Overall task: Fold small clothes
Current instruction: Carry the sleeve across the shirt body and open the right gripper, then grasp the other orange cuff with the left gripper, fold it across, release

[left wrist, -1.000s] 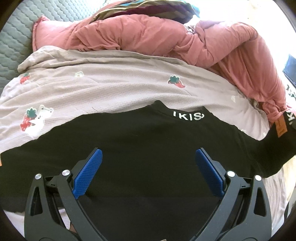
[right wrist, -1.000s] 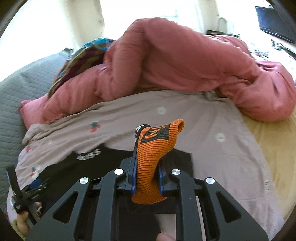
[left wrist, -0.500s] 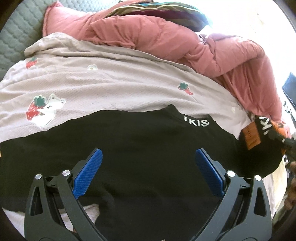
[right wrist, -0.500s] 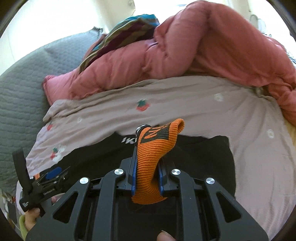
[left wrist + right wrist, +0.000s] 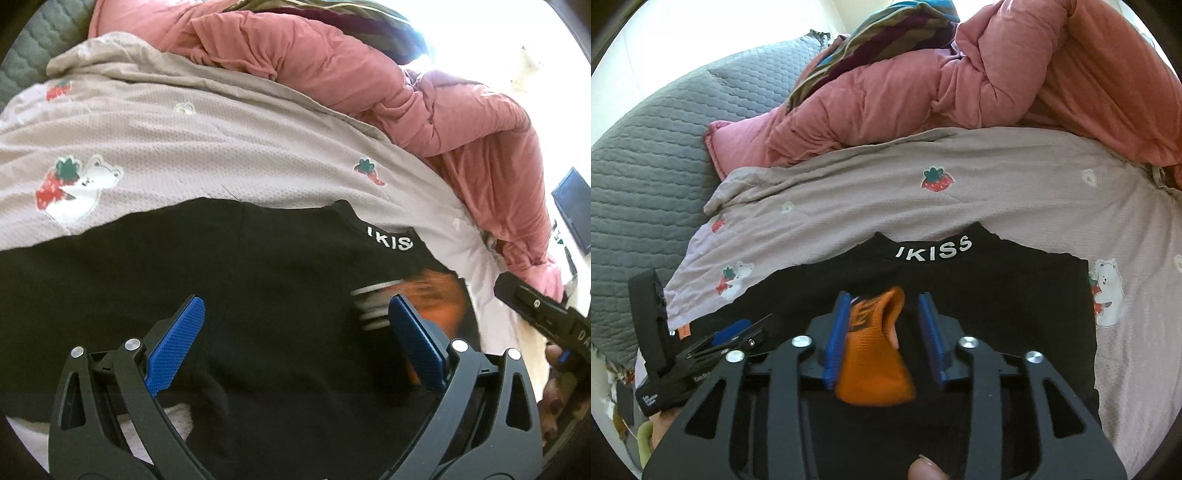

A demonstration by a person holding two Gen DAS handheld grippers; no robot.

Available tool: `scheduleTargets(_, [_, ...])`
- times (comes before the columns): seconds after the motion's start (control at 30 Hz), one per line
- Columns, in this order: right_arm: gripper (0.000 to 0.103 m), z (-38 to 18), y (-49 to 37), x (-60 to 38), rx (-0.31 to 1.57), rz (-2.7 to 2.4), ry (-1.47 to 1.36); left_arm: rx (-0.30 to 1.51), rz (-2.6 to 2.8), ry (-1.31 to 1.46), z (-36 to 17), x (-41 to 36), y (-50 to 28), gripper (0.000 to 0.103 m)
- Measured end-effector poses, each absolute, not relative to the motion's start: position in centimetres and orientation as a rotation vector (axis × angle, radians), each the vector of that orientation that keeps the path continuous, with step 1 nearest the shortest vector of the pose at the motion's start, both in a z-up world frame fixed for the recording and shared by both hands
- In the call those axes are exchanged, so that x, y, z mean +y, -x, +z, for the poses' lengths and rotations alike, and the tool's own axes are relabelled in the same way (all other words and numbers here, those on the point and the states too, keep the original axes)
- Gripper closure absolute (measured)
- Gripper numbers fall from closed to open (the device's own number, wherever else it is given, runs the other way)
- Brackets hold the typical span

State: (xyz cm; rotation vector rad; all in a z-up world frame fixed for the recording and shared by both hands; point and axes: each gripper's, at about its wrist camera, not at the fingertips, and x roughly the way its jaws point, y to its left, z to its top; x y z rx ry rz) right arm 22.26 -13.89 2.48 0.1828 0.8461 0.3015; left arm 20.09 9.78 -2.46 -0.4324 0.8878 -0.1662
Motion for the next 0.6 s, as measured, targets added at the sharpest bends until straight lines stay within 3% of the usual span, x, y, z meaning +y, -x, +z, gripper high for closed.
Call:
scheduleTargets(0.27, [0.061, 1.2, -21.9, -17.3, 0.858, 0.193, -0.177, 0.931, -0.257, 0.525, -3.9, 9.5, -20.5, 0.028])
scheduleTargets(0.4, [0.060, 0.5, -21.4, -19.2, 0.859, 0.149, -0.186, 0.986, -0.208, 0.485, -5.2, 8.8, -20.8, 0.032])
scheduleTargets(0.5, [0.059, 0.0, -21.1, -20.4, 0.860, 0.117, -0.195, 0.993, -0.212, 0.466, -5.6, 8.3, -20.8, 0.046])
scheduleTargets(0.53, [0.059, -0.1, -21.0, -20.8, 0.861, 0.111, -0.201, 0.991, -0.211, 0.460, -5.7, 8.1, -20.9, 0.056])
scheduleTargets(0.6, [0.059, -0.4, -20.9, -21.5, 0.863, 0.096, -0.214, 0.992, -0.186, 0.418, -6.1, 7.3, -20.9, 0.063])
